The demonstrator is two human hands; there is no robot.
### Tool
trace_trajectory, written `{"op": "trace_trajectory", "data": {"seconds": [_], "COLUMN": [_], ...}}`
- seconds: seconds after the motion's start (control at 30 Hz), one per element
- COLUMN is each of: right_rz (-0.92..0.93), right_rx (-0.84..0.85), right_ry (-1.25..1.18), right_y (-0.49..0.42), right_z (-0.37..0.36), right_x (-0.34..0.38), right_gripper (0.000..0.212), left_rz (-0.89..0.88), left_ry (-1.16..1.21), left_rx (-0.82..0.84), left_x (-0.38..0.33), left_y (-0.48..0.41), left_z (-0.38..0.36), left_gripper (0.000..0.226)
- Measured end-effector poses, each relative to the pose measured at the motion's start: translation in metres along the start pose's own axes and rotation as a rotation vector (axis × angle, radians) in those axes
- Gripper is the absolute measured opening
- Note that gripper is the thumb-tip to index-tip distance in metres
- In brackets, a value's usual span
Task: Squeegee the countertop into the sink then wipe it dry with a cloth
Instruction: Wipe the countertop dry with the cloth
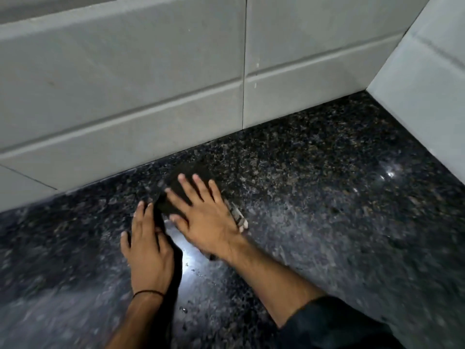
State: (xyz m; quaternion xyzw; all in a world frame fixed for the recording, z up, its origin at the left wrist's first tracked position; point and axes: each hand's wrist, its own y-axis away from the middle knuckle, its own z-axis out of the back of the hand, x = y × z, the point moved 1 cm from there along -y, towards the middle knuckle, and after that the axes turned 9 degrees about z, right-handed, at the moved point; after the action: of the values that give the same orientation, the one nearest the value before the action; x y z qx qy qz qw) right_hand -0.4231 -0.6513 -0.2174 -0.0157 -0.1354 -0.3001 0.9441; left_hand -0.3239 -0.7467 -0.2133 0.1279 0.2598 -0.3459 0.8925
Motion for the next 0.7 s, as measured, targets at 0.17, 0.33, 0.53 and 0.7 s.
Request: {"op": "trace_trajectory", "data": {"seconds": [0.17, 0.33, 0.53, 0.7], "right_rz": [0.112, -0.795, -0.539, 0.089], "right_rx": [-0.003, -0.159, -0.130, 0.049], "right_ry": [0.056, 0.015, -0.001, -0.001], "right_y": [0.066, 0.118, 0.101, 0.165], "right_z": [0.032, 0.069, 0.020, -0.018], "right_x": [-0.105, -0.238, -0.080, 0.068], "right_gripper": [0.052, 0.061, 0.061, 0.056], "left_rz": [-0.002, -0.035, -0.033, -0.098], "left_ry": [0.003, -0.064, -0.053, 0.042], "left_rx": [0.010, 0.026, 0.053, 0.089], "left_x": [0.006, 0.006, 0.007, 0.013], "left_y": [0.000, 0.000, -0.001, 0.000], "left_z": [-0.001, -0.003, -0.003, 0.014], "left_gripper": [0.050, 0.049, 0.049, 0.049]}}
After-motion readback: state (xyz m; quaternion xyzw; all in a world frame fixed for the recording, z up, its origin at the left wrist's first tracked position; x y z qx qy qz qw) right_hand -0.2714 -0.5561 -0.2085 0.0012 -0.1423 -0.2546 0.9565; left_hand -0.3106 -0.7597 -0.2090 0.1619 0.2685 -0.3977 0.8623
